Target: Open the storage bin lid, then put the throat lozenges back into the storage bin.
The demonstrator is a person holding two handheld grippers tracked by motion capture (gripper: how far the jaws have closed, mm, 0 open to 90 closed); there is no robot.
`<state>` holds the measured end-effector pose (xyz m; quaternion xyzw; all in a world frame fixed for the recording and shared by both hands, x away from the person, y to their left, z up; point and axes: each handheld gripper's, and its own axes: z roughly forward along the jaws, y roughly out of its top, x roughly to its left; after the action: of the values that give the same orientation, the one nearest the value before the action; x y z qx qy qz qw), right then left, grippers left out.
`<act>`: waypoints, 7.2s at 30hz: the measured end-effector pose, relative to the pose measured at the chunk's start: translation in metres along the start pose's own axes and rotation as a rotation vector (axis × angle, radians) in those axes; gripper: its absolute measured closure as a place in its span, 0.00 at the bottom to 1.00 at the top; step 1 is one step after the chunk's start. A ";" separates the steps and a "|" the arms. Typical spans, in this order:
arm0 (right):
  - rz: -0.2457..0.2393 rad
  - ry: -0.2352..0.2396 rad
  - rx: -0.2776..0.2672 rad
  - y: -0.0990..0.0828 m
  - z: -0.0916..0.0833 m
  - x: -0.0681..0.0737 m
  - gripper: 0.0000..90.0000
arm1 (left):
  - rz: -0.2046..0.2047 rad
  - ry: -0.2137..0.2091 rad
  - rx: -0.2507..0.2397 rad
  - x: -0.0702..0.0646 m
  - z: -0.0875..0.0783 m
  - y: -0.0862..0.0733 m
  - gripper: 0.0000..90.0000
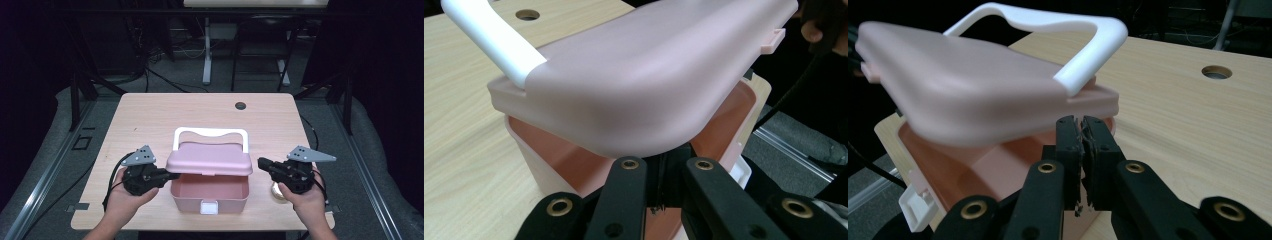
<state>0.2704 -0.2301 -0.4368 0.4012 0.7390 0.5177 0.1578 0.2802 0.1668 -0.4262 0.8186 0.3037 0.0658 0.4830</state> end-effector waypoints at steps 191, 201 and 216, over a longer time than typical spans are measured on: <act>-0.038 0.125 0.127 -0.056 0.045 0.037 1.00 | -0.080 0.137 -0.059 0.058 0.003 0.074 1.00; -0.056 0.117 0.125 -0.057 0.045 0.038 1.00 | -0.099 0.137 -0.048 0.064 0.006 0.064 1.00; -0.045 0.126 0.112 -0.058 0.045 0.037 1.00 | -0.130 0.158 -0.041 0.074 0.010 0.033 0.77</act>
<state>0.2512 -0.1817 -0.5001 0.3593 0.7841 0.4960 0.1001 0.3583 0.1886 -0.4177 0.7794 0.3919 0.1047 0.4774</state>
